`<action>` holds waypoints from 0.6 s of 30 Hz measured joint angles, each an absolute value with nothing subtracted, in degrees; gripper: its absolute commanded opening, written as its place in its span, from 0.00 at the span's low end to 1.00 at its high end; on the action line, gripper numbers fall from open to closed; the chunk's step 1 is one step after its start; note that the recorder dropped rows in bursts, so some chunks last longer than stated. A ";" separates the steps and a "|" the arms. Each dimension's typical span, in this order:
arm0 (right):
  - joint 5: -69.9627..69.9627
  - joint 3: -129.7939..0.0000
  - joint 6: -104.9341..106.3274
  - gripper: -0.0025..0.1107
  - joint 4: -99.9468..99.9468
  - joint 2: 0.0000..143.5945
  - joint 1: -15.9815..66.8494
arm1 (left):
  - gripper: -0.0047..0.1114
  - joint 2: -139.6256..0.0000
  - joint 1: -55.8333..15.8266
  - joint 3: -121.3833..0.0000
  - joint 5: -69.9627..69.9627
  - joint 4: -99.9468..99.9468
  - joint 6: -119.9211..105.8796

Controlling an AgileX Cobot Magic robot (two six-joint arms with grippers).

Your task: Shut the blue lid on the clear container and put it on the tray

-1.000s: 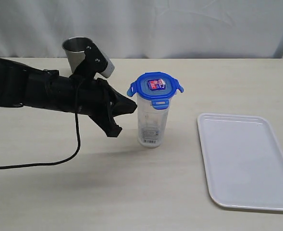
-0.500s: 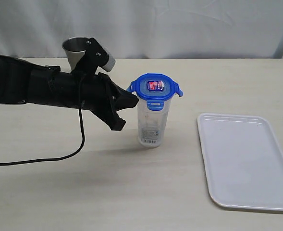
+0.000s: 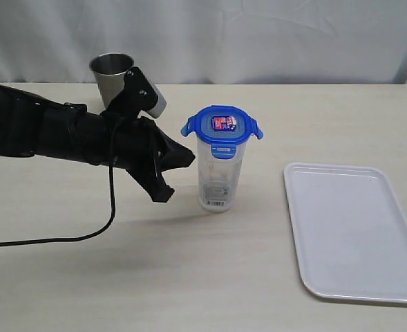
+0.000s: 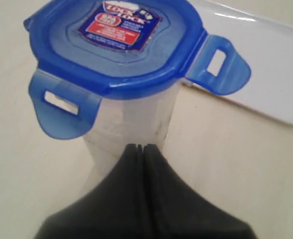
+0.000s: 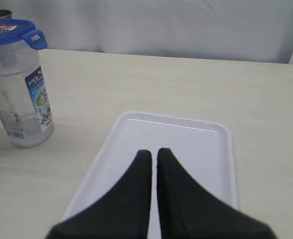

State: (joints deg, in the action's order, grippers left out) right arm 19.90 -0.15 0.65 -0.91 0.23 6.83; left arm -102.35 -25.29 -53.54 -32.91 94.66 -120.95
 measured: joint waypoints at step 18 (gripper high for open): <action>19.90 -0.15 0.65 0.06 -0.91 0.23 6.83 | 0.04 -102.48 -9.26 -56.74 -18.96 99.02 -120.95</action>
